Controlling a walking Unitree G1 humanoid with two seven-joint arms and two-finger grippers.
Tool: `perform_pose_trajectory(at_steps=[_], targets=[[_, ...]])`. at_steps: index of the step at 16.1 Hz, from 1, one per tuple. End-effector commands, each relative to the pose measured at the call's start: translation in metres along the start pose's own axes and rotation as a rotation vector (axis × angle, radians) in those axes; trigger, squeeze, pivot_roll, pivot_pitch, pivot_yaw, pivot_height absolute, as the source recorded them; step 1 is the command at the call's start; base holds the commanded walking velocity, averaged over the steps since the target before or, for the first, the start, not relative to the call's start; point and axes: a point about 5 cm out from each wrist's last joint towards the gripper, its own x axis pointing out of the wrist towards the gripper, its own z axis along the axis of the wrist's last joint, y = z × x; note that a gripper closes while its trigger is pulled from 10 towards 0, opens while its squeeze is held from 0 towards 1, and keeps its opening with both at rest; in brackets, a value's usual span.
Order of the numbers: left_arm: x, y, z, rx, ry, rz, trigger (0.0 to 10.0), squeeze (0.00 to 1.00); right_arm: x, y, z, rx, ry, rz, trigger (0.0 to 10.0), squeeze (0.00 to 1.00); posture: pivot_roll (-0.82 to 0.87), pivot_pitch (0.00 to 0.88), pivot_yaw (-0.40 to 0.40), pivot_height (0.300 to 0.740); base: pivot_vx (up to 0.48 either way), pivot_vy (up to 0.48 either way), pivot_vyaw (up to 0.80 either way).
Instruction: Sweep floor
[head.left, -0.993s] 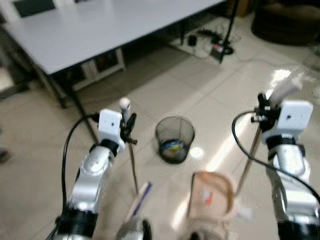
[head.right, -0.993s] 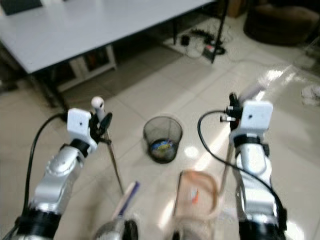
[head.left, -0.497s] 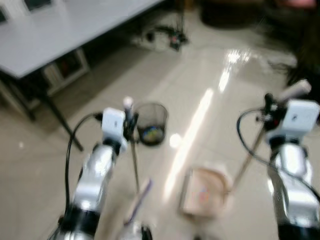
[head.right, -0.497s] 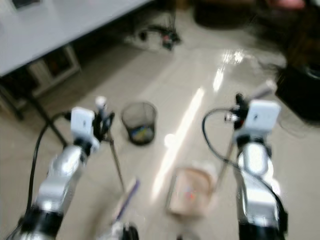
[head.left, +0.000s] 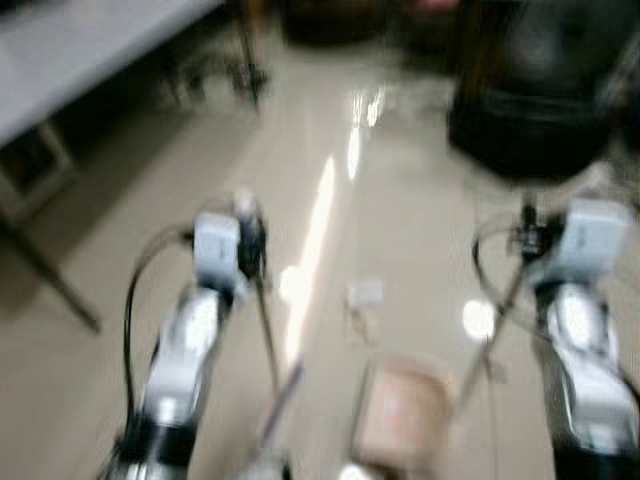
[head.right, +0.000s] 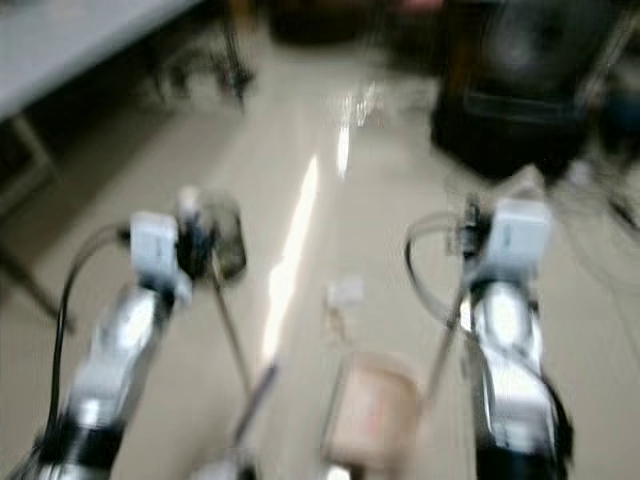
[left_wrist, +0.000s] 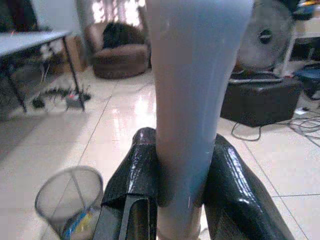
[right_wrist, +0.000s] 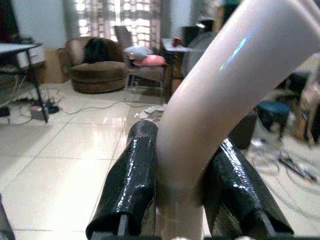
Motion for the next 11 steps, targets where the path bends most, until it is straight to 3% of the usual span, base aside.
perform_pose_trajectory(at_steps=[1,3,7,11], targets=[[0.0009,0.0068,0.0108,0.03,-0.049,0.027,10.0,0.0,0.0019,0.0056,0.0073,0.011,-0.027,0.019,10.0,0.0,-0.04,0.088,0.039,0.74,0.0,0.0,0.0],[0.0008,0.0031,0.0159,0.034,-0.074,0.0,10.0,0.0,-0.0022,0.0063,0.0032,0.037,-0.011,0.012,10.0,0.0,-0.04,0.086,0.044,0.74,0.0,0.0,0.0],[0.0018,0.0006,0.0159,0.038,-0.069,-0.019,10.0,0.0,-0.0049,0.0074,0.001,0.072,0.001,0.009,10.0,0.0,-0.04,0.071,0.051,0.74,0.296,0.0,-0.24],[0.0048,-0.0013,0.0162,0.029,-0.065,-0.034,10.0,0.0,-0.0031,0.006,0.0009,0.017,0.003,0.01,10.0,0.0,-0.05,0.058,0.08,0.74,0.312,0.0,0.0]])
